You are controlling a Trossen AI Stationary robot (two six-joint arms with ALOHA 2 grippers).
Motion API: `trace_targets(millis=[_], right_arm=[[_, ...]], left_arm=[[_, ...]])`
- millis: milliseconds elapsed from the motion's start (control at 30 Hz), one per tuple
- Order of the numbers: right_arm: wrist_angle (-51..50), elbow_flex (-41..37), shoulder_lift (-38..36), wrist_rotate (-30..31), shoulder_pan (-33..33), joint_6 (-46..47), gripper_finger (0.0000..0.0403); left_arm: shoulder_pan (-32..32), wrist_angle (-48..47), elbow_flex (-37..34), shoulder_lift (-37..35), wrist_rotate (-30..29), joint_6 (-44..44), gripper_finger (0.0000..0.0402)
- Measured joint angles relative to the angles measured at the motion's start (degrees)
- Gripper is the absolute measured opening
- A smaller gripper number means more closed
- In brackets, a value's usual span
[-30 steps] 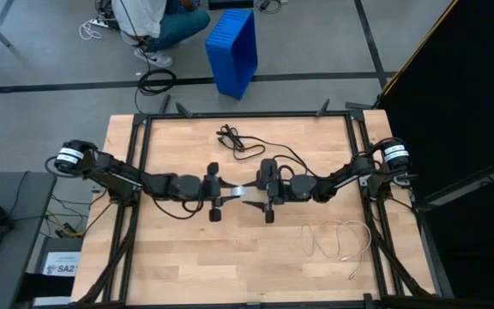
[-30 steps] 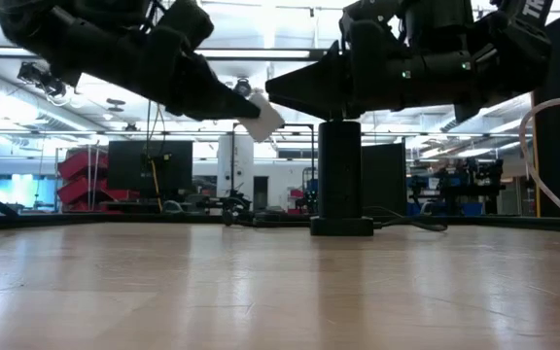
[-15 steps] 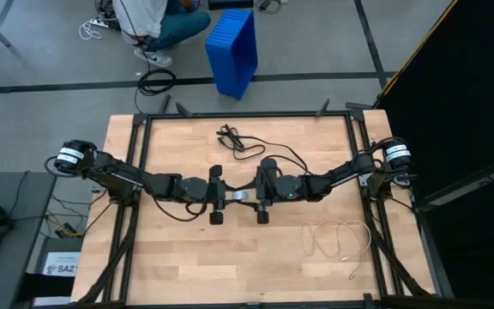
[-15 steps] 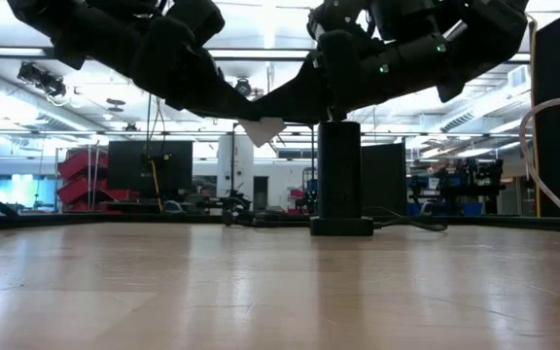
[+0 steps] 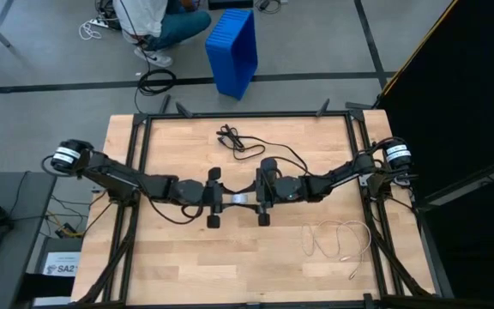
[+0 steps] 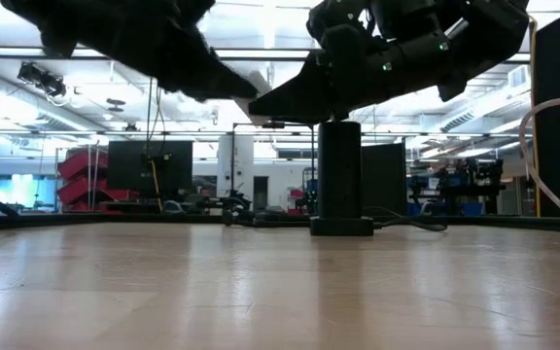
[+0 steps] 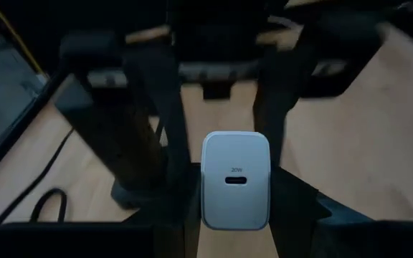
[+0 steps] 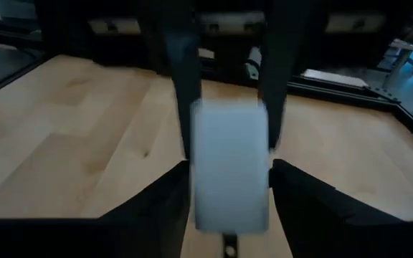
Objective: Insert USB
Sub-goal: Insert the pink USB cable into the white charger adapter
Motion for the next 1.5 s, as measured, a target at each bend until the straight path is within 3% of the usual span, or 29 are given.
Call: trace_targets(millis=[133,500,1067,1333,1500], right_arm=[[-6.1,-1.3,1.6,0.3,-0.1,3.0,0.0160],[-2.3,-0.3,0.2,0.3,-0.4,1.5,0.0123],[3.0,-0.3,0.3,-1.3,0.7,1.5,0.0178],[5.0,-0.3,0.2,-2.3,0.7,3.3,0.0174],[5.8,-0.3,0.2,-2.3,0.7,3.5,0.0151]], left_arm=[[-0.7,-0.1,0.0,-0.1,0.1,0.0,0.0102],[-0.7,-1.2,0.0,-0.1,-0.1,-0.2,0.0102],[-0.6,-2.4,0.0,-0.1,-0.1,-1.2,0.0102],[-0.6,-2.1,0.0,-0.1,-0.1,-1.2,0.0102],[-0.6,-1.9,0.0,-0.1,-0.1,-1.2,0.0102]])
